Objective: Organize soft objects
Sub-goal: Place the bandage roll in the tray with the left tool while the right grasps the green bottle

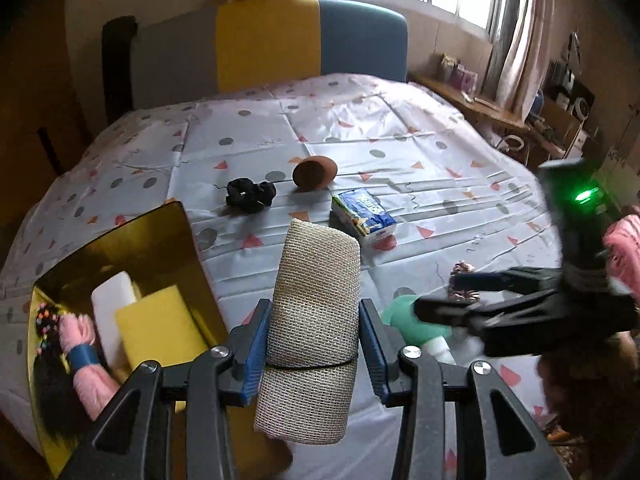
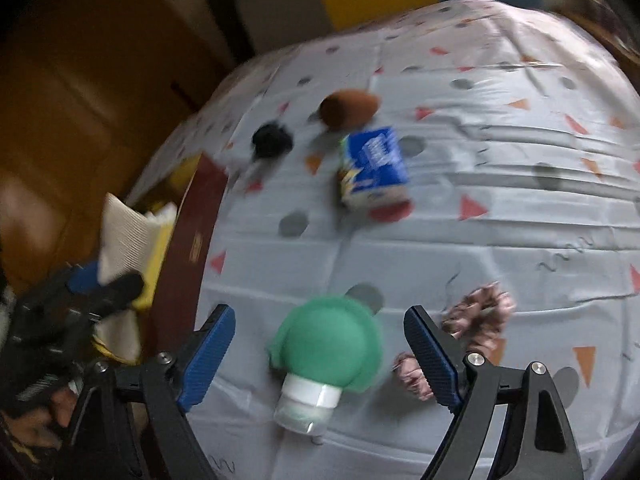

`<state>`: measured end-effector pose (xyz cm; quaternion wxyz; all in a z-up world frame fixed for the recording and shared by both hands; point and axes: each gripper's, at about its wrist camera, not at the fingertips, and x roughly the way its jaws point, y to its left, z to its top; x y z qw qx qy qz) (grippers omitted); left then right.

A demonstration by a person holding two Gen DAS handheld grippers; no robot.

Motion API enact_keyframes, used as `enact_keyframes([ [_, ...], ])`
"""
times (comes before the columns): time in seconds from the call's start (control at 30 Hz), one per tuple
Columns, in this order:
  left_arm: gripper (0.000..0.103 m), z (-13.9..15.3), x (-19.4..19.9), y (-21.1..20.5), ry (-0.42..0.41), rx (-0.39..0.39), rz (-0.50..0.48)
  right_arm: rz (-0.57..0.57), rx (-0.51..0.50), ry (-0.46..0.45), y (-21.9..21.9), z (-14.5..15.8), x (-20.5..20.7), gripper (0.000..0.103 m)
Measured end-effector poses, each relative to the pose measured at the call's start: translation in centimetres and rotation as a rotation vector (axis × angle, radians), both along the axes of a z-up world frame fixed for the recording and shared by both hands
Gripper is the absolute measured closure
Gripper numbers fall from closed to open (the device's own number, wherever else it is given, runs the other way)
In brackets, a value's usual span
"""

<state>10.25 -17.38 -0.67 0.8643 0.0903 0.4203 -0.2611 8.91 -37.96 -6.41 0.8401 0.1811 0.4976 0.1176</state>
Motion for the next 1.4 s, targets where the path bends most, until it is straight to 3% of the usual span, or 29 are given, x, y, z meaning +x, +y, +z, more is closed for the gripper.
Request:
enact_keyframes([
  [0.2,0.06,0.7,-1.8,3.6,0.0,-0.055,0.051,0.091,-0.174,0.074,3.1,-2.3,0.1,0.016],
  [0.27,0.06,0.8,-2.1,4.8,0.004,-0.068,0.07,0.107,-0.232,0.077,3.9,-3.0,0.1,0.026],
  [0.4,0.06,0.5,-2.6,7.8,0.021,-0.095,0.131,0.142,-0.349,0.055,5.3,-3.6,-0.4,0.039],
  [0.57,0.06,0.5,-2.9,12.5,0.033,-0.136,0.233,0.127,-0.332,0.063,5.0,-3.7,-0.4,0.039],
  [0.93,0.06,0.0,-3.0,25.9,0.039,-0.184,0.579,0.147,-0.373,0.04,5.5,-3.9,-0.2,0.039],
  [1.1,0.06,-1.7,-2.7,27.6,0.092,-0.199,0.628,0.149,-0.384,0.026,5.5,-3.8,-0.2,0.038],
  [1.4,0.059,-3.8,1.1,26.4,0.119,-0.138,0.631,0.151,-0.391,0.018,5.6,-3.8,-0.3,0.037],
])
